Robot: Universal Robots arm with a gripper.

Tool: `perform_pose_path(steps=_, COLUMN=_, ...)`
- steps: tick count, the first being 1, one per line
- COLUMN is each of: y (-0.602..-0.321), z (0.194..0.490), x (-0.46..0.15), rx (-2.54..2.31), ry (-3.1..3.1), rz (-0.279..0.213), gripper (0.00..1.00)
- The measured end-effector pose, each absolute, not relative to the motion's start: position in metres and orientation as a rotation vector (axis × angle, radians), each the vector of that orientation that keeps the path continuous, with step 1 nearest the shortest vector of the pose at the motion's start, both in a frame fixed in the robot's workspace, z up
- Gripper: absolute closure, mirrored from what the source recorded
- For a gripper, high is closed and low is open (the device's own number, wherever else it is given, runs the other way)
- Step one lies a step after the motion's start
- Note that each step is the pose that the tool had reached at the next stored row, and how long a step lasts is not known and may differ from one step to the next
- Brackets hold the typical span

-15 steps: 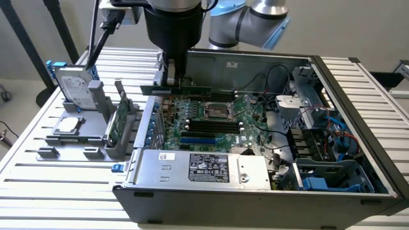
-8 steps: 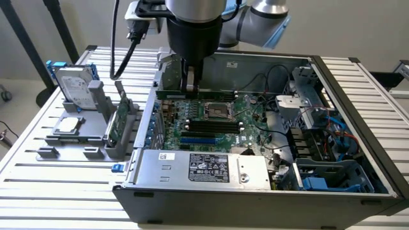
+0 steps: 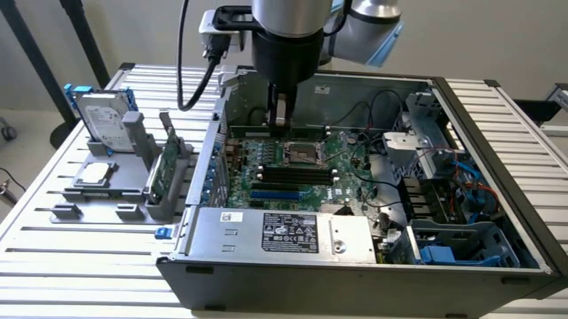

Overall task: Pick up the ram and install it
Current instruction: 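Pick up the ram and move it above insertion slot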

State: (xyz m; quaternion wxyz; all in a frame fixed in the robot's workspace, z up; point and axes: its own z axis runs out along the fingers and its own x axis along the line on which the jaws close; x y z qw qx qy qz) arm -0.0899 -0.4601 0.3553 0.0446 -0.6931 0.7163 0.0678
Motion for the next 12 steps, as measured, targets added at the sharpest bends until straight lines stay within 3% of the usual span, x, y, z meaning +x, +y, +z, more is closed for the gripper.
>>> perform_pose_path(steps=12, y=-0.420, z=0.344, x=-0.067, rx=-2.134, ry=2.206, rz=0.174, gripper=0.86)
